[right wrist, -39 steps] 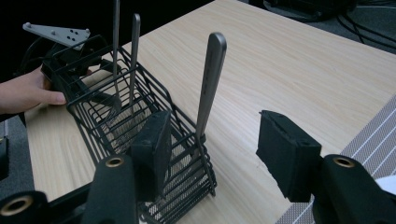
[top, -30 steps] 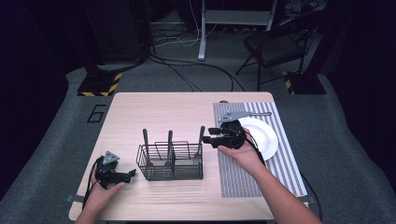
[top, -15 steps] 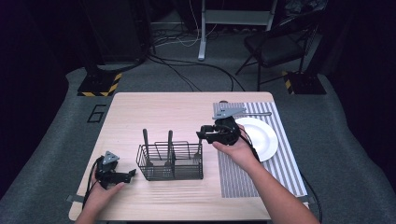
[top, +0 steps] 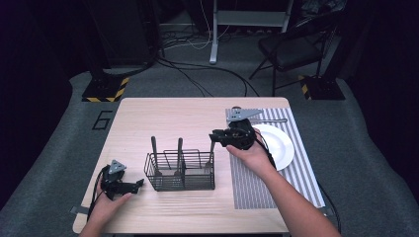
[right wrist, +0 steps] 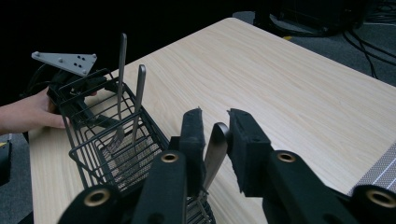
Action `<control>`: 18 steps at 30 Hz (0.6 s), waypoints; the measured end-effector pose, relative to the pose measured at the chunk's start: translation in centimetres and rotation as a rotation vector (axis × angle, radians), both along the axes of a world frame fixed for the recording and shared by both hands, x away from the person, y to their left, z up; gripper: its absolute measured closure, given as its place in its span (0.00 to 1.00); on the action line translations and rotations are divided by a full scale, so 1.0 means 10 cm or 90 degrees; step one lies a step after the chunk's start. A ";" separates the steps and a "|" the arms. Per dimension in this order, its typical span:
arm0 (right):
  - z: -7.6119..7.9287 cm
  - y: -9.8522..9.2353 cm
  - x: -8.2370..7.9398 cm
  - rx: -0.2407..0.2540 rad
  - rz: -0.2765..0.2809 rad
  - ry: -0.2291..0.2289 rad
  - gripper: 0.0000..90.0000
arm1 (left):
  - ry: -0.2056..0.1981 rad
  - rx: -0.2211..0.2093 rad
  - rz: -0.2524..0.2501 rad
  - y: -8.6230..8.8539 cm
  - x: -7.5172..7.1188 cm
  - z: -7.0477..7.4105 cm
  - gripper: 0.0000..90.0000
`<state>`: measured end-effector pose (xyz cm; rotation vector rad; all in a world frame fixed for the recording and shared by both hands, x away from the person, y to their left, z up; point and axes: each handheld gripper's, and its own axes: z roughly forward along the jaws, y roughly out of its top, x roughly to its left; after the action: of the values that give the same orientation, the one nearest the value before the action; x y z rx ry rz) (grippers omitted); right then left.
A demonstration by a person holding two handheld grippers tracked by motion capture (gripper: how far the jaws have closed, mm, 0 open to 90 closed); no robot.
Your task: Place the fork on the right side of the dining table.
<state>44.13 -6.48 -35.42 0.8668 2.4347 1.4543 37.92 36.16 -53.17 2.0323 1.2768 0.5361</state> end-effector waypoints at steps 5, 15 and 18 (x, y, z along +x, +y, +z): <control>0.03 0.01 -0.01 -0.005 0.010 0.001 0.93 | 0.000 0.000 0.000 0.00 0.00 0.00 0.00; 0.08 0.08 -0.08 -0.004 0.046 0.012 0.96 | 0.000 0.000 -0.001 0.00 0.00 0.00 0.00; 0.11 0.12 -0.11 -0.012 0.050 0.006 0.96 | 0.004 -0.001 -0.001 0.00 0.00 0.00 0.00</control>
<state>43.02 -5.25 -34.34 0.7836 2.5122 1.4535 37.90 36.15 -53.16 2.0343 1.2793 0.5279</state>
